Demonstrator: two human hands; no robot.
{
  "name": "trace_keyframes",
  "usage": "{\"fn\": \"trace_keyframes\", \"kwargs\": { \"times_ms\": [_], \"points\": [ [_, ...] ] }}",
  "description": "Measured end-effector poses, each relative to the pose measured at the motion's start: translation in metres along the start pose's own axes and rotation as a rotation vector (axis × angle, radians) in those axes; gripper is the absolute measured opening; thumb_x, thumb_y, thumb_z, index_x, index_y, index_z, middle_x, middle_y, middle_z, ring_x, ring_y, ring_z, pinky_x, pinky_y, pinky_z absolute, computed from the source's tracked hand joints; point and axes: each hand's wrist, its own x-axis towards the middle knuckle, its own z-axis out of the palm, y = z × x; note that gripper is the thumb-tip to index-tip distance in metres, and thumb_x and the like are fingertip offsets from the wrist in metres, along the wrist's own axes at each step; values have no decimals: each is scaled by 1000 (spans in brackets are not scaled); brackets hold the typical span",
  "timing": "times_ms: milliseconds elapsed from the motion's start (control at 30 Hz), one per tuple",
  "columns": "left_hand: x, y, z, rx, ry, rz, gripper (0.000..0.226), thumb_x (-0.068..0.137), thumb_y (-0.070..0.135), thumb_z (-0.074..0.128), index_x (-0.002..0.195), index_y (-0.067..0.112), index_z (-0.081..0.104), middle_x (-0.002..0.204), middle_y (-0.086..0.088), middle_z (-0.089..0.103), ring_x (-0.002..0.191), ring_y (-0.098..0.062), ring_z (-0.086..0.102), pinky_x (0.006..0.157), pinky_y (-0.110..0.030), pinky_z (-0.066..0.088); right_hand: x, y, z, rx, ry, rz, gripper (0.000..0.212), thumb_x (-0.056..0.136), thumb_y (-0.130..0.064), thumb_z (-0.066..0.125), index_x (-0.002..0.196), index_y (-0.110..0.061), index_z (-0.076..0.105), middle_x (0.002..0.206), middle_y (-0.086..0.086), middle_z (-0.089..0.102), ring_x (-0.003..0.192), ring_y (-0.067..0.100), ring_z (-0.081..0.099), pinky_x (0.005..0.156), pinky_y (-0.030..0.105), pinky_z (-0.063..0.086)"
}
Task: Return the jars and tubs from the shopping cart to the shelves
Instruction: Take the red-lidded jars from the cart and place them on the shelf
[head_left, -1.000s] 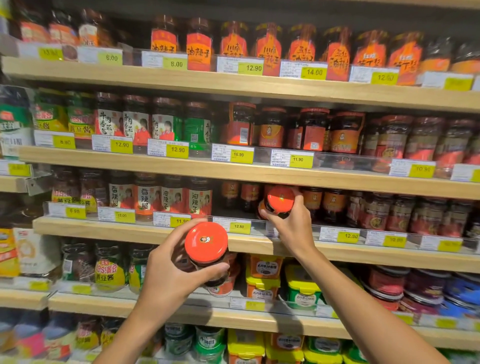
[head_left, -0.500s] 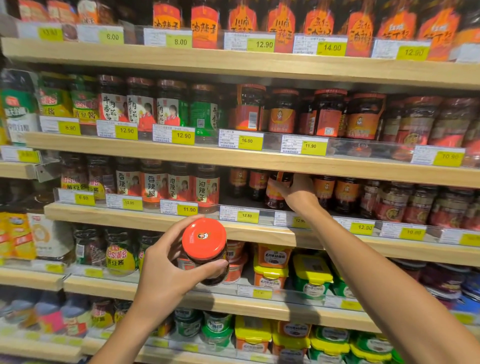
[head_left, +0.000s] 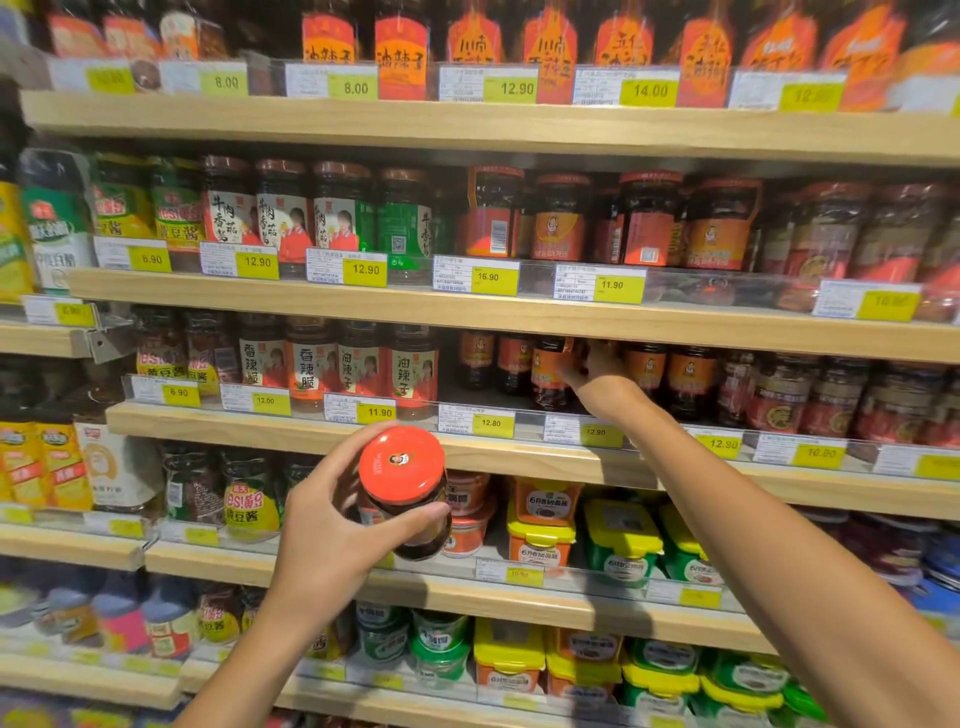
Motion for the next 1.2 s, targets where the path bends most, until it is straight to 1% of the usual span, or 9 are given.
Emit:
{"fn": "trace_keyframes", "kwargs": {
  "times_ms": [100,167,233,367,700,867,1033,1100,1200],
  "points": [
    [10,10,6,-28,30,17,75,53,35,91,123,37,62,115,22,68,110,4,63,84,-8,50,-24,9,-6,37,64,-27,70,100,-60,41,148,-10,37,122,17,67,102,34,66,89,44,53],
    [20,17,13,-80,62,29,75,56,31,91,125,34,62,120,14,68,110,-1,65,85,-13,53,-43,14,-7,57,158,-76,61,97,-59,49,128,-7,56,106,13,71,83,29,66,78,43,56],
    [31,24,22,-149,116,41,72,60,24,91,126,30,62,121,10,67,109,-3,66,85,-15,53,-60,20,-6,87,228,-148,52,96,-54,56,118,-7,57,127,10,65,98,27,65,83,42,53],
    [61,34,44,-210,205,93,70,65,17,92,126,24,59,120,8,65,108,-2,65,88,-16,52,-92,33,-11,217,278,-288,68,95,-49,61,151,-20,36,147,-4,52,129,21,53,102,39,46],
    [107,6,85,-135,304,176,73,62,24,95,124,18,55,122,3,61,108,-6,62,93,-21,51,-135,59,-29,341,359,-310,58,96,-37,64,149,-26,41,126,-31,51,121,-5,47,101,24,38],
    [106,-9,97,16,376,243,72,60,29,95,121,22,57,128,-2,41,114,-3,47,94,-4,36,-143,68,-32,373,388,-318,54,95,-40,63,145,-32,43,130,-19,62,127,0,52,104,27,40],
    [107,-24,105,65,390,225,74,58,32,96,120,23,56,125,-3,40,117,-14,48,98,-15,40,-148,69,-27,376,384,-321,53,95,-39,63,145,-30,45,126,-20,63,124,-1,53,101,25,40],
    [108,-26,109,66,400,205,74,58,32,96,119,23,55,124,-3,43,116,-16,51,96,-18,43,-148,70,-24,375,377,-319,54,95,-39,63,145,-31,45,126,-21,62,121,-5,53,98,19,38],
    [111,-28,116,52,415,164,73,58,28,96,118,18,54,123,-3,46,111,-14,52,86,0,37,-149,70,-21,374,375,-318,53,95,-36,64,145,-32,45,123,-25,62,115,-13,52,85,1,37]
  ]
}}
